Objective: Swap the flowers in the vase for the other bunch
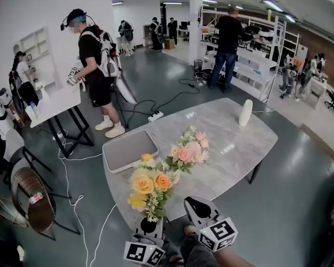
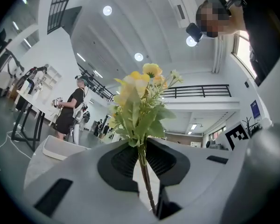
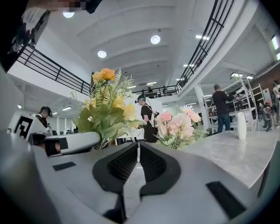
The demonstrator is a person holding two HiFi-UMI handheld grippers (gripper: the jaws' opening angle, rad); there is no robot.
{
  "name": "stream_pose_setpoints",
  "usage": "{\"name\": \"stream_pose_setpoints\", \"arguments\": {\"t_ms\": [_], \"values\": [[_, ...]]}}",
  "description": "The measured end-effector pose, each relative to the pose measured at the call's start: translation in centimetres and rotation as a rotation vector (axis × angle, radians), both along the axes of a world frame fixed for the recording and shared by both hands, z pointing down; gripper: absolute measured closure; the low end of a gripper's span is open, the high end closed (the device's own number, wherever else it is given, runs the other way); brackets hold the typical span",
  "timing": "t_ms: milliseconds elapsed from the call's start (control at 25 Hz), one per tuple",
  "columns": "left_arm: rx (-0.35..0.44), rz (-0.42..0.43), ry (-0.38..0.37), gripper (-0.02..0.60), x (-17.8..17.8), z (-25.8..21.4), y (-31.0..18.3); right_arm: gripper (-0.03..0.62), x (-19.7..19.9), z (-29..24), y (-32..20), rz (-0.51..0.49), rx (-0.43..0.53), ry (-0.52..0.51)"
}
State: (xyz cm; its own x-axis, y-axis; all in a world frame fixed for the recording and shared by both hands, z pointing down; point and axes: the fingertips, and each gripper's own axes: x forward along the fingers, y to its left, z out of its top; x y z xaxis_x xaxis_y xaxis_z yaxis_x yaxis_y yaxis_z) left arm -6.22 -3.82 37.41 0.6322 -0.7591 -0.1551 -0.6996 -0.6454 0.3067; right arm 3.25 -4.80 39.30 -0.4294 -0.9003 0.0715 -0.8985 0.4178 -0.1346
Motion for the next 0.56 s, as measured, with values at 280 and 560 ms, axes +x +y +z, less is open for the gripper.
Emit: {"name": "stream_pose_setpoints", "arguments": {"t_ms": [280,560], "values": [[0.034,0.023,0.011,0.523,0.0,-1.4,2.4,0.56,0.3,-1.1,3.1,0.031,0.01,-0.028],[0.058,0.042,0.009,0.523,0.8,-1.9,6.3,0.56,1.3,-1.6,7.1,0.048,0.025,-0.042]]}}
